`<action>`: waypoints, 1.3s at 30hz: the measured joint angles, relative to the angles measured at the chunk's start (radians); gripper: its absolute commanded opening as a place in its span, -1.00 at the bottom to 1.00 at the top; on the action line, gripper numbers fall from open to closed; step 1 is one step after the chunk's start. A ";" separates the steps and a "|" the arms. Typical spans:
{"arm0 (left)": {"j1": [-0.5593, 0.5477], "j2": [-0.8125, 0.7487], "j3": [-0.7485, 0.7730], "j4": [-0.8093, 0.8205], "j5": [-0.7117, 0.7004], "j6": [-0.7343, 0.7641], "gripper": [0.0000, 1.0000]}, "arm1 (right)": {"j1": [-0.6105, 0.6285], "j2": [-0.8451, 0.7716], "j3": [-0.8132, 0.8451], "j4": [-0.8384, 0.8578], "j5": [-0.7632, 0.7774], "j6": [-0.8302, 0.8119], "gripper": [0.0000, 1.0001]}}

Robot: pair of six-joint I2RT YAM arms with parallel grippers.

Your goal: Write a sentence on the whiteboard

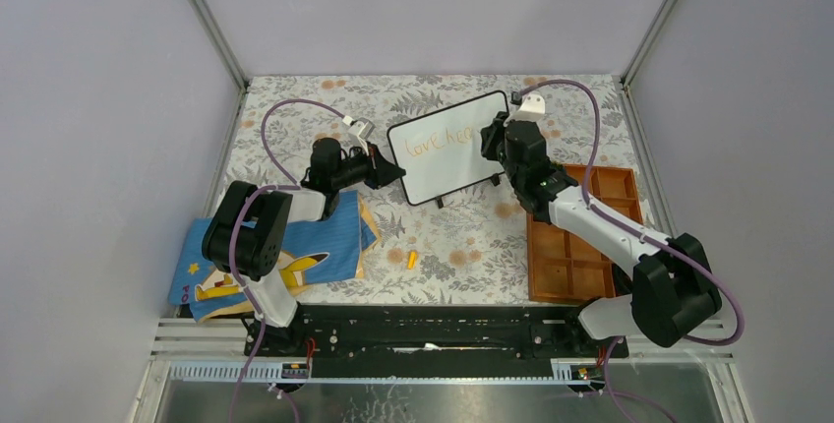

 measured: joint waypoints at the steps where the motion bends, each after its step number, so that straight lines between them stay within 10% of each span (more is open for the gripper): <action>1: 0.000 0.000 0.000 0.000 0.000 0.000 -1.00 | 0.000 0.000 0.006 0.000 0.000 0.000 -1.00; 39: -0.001 -0.001 0.003 -0.008 -0.003 0.007 -1.00 | -0.064 0.071 0.056 0.071 -0.089 0.026 -1.00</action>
